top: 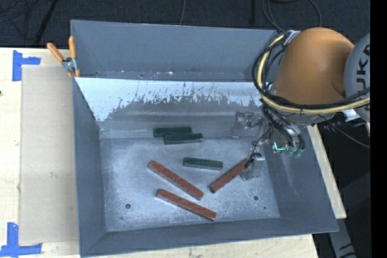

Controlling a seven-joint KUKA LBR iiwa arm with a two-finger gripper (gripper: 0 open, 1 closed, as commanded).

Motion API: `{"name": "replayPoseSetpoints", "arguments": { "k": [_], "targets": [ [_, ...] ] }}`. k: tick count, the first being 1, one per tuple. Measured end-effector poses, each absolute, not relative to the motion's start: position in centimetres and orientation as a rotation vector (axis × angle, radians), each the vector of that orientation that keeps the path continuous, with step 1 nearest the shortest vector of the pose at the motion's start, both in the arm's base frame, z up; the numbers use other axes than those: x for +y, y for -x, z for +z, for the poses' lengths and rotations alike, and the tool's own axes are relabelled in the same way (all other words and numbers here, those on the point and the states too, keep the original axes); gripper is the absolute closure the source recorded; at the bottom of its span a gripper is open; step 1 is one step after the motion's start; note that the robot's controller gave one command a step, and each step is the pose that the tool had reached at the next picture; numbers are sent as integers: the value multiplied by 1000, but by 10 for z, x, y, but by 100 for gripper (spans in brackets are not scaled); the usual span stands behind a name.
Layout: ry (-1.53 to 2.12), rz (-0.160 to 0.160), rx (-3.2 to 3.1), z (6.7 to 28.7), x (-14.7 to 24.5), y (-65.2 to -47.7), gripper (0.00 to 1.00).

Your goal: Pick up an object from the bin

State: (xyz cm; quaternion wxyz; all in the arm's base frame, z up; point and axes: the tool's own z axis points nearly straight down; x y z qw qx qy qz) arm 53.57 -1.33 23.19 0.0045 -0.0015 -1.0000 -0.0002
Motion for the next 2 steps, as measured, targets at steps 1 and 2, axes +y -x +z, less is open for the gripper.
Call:
{"name": "replayPoseSetpoints", "arguments": {
  "k": [1, 2],
  "targets": [
    [-237, -2, -3123, 66, -7, -568, 0],
    [-236, -1, -3126, 73, -7, -570, 100]
  ]
}}
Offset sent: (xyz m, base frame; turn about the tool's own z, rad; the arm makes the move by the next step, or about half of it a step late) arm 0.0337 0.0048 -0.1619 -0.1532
